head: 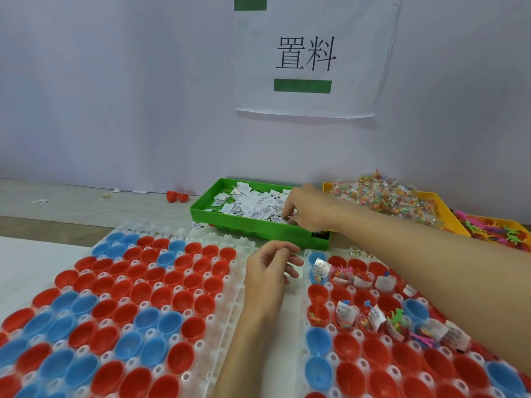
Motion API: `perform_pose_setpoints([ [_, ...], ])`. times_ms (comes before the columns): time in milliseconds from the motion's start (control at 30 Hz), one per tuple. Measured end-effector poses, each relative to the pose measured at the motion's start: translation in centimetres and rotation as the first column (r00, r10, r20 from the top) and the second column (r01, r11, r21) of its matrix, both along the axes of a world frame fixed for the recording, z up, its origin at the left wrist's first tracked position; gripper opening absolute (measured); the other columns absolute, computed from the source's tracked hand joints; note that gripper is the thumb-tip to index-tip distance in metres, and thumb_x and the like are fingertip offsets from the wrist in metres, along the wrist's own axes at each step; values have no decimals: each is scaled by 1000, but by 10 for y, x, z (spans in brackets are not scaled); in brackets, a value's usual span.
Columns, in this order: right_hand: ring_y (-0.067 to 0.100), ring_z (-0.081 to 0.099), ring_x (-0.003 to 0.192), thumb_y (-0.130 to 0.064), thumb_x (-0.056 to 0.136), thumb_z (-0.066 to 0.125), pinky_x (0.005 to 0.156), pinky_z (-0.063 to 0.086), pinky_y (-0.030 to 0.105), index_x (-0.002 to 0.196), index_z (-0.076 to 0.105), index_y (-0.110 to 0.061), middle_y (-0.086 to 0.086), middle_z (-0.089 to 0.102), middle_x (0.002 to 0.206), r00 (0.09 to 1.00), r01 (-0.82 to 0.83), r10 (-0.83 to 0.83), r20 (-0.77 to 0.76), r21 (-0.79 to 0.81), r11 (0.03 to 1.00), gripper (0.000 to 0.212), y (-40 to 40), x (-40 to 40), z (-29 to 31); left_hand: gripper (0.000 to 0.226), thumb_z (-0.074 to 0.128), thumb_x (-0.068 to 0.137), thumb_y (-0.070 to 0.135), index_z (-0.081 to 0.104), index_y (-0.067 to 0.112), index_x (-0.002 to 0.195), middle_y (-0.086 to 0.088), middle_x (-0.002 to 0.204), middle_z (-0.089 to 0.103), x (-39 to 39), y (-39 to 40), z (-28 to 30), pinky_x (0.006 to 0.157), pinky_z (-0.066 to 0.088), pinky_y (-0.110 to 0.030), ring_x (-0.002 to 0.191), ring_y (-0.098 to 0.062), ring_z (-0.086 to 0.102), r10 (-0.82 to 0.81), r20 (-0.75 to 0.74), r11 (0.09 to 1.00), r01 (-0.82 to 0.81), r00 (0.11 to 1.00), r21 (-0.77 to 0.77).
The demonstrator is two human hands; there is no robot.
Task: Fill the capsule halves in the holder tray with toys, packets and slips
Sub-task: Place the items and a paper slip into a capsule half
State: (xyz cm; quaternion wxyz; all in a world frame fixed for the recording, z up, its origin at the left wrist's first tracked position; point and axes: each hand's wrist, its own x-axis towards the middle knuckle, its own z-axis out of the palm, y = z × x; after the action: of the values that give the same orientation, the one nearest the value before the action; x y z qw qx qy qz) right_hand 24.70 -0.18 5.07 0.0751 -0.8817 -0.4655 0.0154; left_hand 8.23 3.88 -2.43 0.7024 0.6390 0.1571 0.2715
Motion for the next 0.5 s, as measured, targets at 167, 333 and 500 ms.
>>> perform_pose_setpoints([
  [167, 26, 70, 94, -4, 88, 67, 83, 59, 45, 92, 78, -9, 9, 75, 100, 999, -9, 11, 46, -33, 999, 13, 4, 0, 0, 34, 45, 98, 2, 71, 15, 82, -6, 74, 71, 0, 1, 0, 53, 42, -21, 62, -14, 59, 4, -4, 1000, -4, 1000, -4],
  [333, 29, 70, 96, -8, 88, 67, 80, 59, 47, 92, 76, -5, 11, 75, 100, 998, -5, 5, 65, 11, 1000, 11, -1, -2, 0, 33, 45, 97, 2, 72, 14, 83, -6, 74, 71, 0, 1, 1, 52, 41, -20, 62, -14, 58, 5, -1, 1000, -5, 1000, -11],
  [500, 13, 65, 91, -13, 93, 69, 84, 54, 33, 99, 80, -13, 2, 76, 108, 998, 59, -45, -54, 294, 954, 13, -15, -2, 3, 31, 45, 97, 2, 71, 12, 85, -7, 75, 71, -2, 2, 1, 52, 41, -21, 63, -15, 58, 1, 2, 1000, -1, 1000, -17],
])
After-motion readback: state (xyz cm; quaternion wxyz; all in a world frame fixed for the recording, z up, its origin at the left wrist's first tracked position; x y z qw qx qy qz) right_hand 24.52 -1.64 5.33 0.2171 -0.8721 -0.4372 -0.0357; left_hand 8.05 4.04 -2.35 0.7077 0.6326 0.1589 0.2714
